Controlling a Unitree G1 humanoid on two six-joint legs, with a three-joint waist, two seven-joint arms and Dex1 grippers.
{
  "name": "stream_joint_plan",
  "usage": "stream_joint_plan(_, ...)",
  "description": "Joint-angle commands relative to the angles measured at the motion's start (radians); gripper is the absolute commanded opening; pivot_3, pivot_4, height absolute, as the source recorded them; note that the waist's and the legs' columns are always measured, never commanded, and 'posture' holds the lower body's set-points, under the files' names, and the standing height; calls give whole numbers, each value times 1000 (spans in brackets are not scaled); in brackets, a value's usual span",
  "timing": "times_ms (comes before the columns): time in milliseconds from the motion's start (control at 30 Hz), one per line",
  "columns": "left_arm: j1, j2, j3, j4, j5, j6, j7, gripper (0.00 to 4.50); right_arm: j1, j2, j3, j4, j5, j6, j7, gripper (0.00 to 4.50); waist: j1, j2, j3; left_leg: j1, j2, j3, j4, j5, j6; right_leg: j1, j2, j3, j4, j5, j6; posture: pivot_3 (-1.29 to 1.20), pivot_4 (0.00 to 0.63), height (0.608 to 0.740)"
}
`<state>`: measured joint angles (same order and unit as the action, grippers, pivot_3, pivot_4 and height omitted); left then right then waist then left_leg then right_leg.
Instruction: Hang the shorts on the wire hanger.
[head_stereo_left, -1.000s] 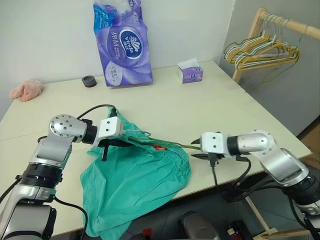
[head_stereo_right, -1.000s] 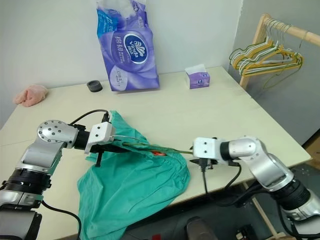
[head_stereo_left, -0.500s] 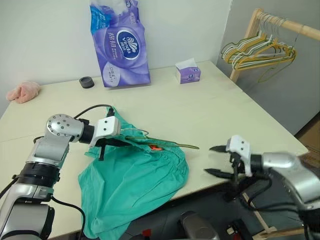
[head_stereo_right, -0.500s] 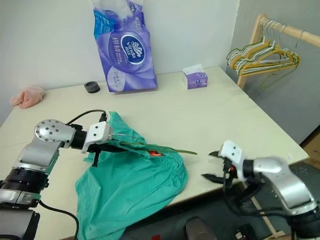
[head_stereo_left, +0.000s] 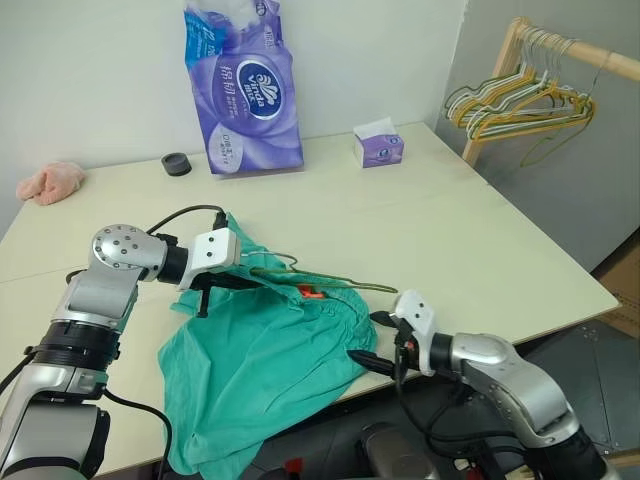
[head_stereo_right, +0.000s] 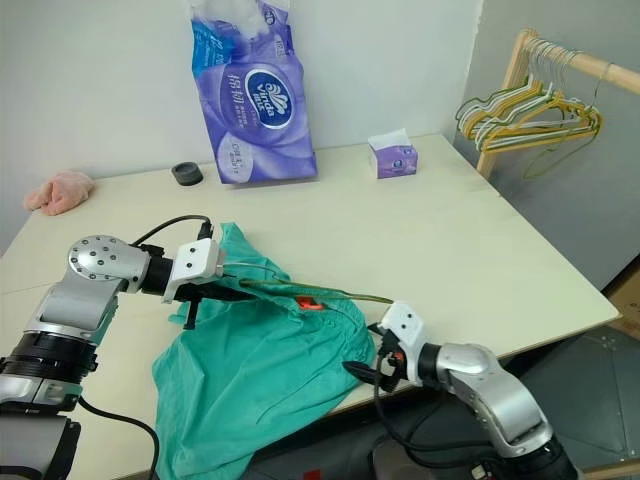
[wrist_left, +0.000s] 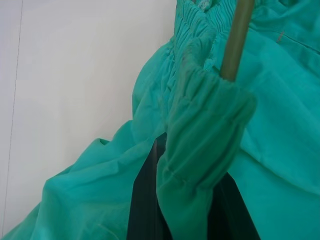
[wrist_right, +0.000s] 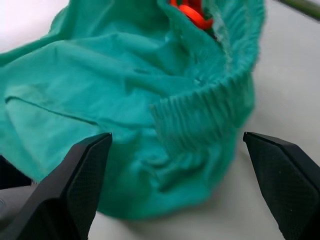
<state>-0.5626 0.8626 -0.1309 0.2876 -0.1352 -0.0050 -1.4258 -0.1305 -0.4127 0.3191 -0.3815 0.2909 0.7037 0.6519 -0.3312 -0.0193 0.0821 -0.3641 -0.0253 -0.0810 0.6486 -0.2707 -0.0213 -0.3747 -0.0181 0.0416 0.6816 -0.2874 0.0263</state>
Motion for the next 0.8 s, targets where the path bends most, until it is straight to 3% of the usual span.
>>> stream_joint_plan(33, -11, 13, 34, -24, -17, 6, 15, 0, -26, 14, -15, 23, -18, 10, -39, 3580, 1, 0, 0, 0, 0, 0, 0, 0, 0, 0, 0, 0, 0, 0, 0, -343, 45, 740)
stream_joint_plan(367, 18, 21, 73, -50, -40, 38, 43, 0, -20, -23, -68, 38, 12, -43, 4, 64, 7, 0, 0, 0, 0, -1, 0, 0, 0, 0, 0, -1, 0, 0, 0, -334, 40, 740)
stream_joint_plan(600, 65, 58, 115, -139, -108, 123, 20, 0, -62, 23, -151, 76, 65, -13, -7, 14, 7, 0, 0, 0, 0, -1, 0, 0, 0, 0, 0, 0, 0, 0, 0, -330, 38, 740)
stream_joint_plan(800, 111, 127, 132, -189, -147, 152, -31, 0, -97, -63, -271, 109, 179, 98, 77, 14, 15, 0, 0, 0, 0, 0, 0, 0, 0, 0, 0, 0, 0, 0, 0, -325, 37, 740)
